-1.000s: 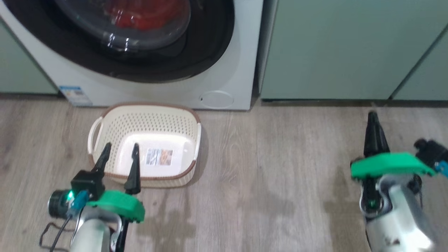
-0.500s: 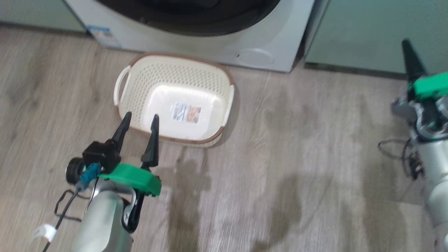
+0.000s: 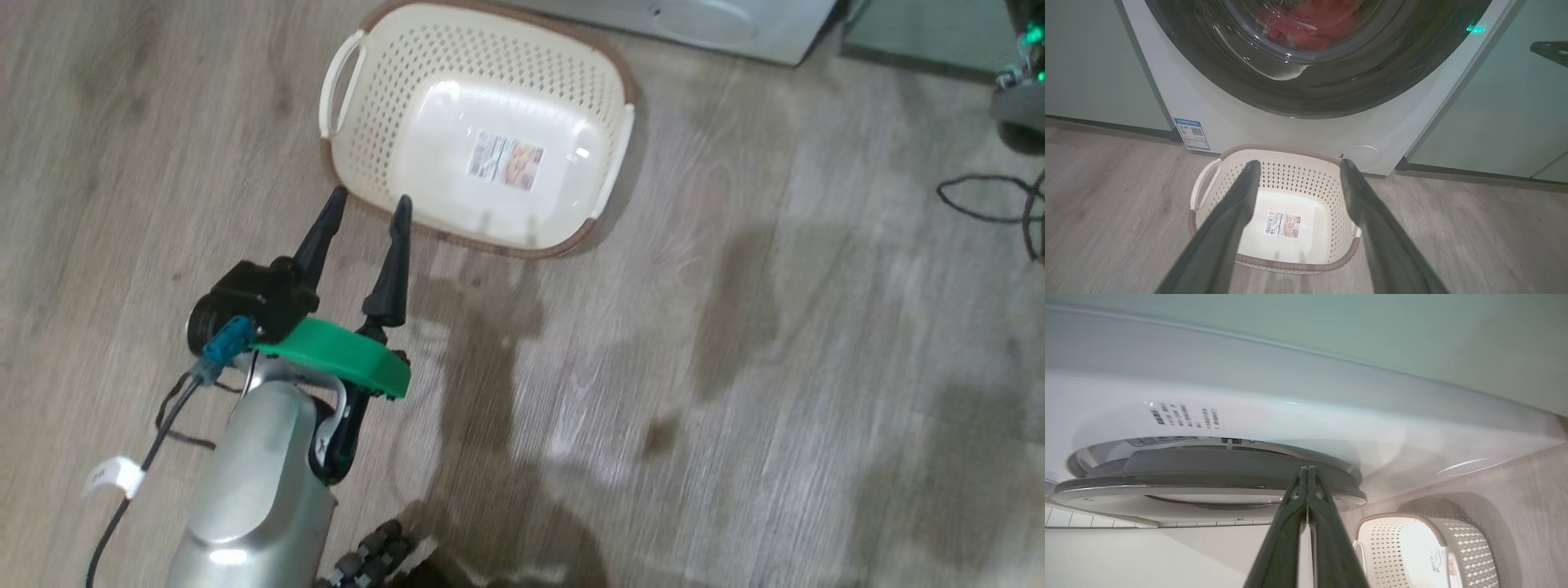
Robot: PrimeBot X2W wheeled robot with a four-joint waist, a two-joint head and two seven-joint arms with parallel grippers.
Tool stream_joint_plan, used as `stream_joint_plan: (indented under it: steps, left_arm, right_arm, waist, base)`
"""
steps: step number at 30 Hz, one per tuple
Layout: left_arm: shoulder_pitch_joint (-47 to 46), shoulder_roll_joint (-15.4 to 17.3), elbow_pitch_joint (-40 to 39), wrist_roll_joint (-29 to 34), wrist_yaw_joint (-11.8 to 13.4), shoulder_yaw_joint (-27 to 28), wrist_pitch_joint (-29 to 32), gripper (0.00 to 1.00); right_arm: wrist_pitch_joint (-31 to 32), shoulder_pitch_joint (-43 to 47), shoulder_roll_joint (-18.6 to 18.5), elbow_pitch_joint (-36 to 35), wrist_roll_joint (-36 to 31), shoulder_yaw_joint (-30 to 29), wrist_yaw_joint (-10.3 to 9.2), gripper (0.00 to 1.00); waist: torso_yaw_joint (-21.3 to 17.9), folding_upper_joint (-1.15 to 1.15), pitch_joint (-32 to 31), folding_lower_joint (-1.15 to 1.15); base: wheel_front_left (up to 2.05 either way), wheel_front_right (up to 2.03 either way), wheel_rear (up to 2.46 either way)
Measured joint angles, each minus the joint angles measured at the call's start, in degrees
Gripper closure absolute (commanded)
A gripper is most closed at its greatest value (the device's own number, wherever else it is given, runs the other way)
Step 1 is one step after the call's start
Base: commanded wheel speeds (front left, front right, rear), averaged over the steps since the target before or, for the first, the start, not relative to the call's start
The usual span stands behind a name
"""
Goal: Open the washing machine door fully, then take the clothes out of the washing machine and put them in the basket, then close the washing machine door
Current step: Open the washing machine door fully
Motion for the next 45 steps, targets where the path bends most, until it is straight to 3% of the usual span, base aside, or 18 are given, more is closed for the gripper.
stream_joint_plan:
  steps: [7,23,35,45]
  left_arm:
    - [-1.5,-0.1,-0.2,-1.9,-0.4,-2.1,0.0,0.0]
    - [-3.4,-0.3,-1.5,-4.4,-0.4,-4.9,0.0,0.0]
    - [-3.4,-0.3,-1.4,-4.5,-0.4,-5.6,0.0,0.0]
    - [-3.4,-0.3,-0.7,-4.0,-0.4,-5.4,0.0,0.0]
  right_arm:
    - [3.8,-6.2,0.0,2.1,0.4,1.6,0.0,1.0]
    - [5.7,-17.5,-0.2,6.5,-0.9,3.6,0.0,1.0]
    - [8.6,-18.2,0.6,7.0,0.3,4.6,-0.05,1.0]
    - [16.1,-15.0,0.6,7.8,0.3,8.2,-0.04,1.0]
  waist:
    - [2.6,0.0,3.5,0.0]
    - [6.4,0.0,7.9,0.0]
    - [6.4,0.0,7.8,0.0]
    - [5.4,0.01,5.0,0.0]
  base:
    - [0.0,0.0,0.0]
    - [0.0,0.0,0.0]
    - [0.0,0.0,0.0]
    - [0.0,0.0,0.0]
